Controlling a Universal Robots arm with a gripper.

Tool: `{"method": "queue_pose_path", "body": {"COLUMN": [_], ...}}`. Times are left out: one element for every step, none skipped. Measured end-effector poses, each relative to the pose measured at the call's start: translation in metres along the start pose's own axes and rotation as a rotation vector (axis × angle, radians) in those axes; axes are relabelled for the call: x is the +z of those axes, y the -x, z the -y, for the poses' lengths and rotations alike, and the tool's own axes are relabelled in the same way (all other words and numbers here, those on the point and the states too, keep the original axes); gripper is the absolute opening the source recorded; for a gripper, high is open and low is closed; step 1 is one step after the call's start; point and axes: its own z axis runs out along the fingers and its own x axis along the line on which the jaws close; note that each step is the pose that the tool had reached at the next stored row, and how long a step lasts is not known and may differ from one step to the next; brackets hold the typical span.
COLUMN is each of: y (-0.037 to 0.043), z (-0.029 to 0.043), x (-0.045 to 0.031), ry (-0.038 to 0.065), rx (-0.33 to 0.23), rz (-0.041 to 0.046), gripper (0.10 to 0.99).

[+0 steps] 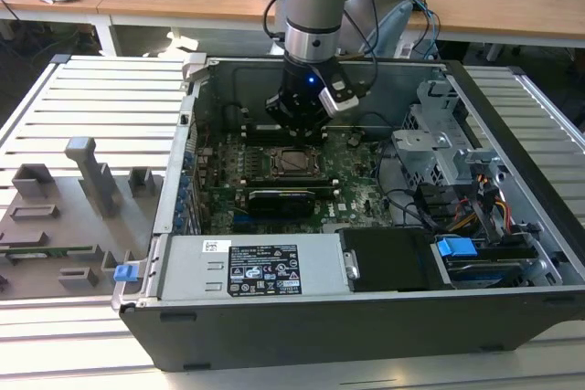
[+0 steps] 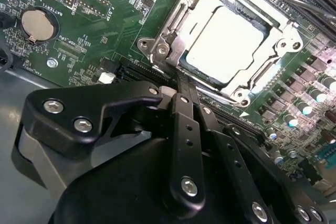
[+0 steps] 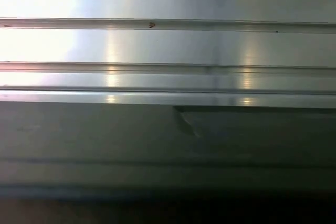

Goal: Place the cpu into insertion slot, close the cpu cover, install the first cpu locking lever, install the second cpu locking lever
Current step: 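Install the first cpu locking lever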

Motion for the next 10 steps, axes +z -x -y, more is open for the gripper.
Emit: {"method": "queue_pose_path", "body": {"y": [0.0002, 0.0009, 0.0015, 0.002, 0.003, 0.0033, 0.0034, 0.0036, 0.0034, 0.0034], "z": [0.0, -0.0003, -0.0002, -0.0001, 0.0, 0.0, -0.0002, -0.0003, 0.0, 0.0002], "x": [0.0005, 0.0021, 0.0025, 0.0028, 0.003, 0.003, 0.0022, -0.0027, -0.007, -0.009], "ry": [0.0, 0.002, 0.001, 0.0, 0.0, 0.0, 0.0, 0.0, -0.003, -0.004], "rx": [0.0, 0.0, 0.0, 0.0, 0.0, 0.0, 0.0, 0.0, 0.0, 0.0], "rz": [0.0, 0.0008, -0.0001, -0.0002, 0.0, 0.0001, 0.0007, 0.0013, 0.0006, 0.0008], "gripper": [0.106, 0.106, 0.106, 0.106, 0.106, 0.106, 0.106, 0.106, 0.106, 0.106]}}
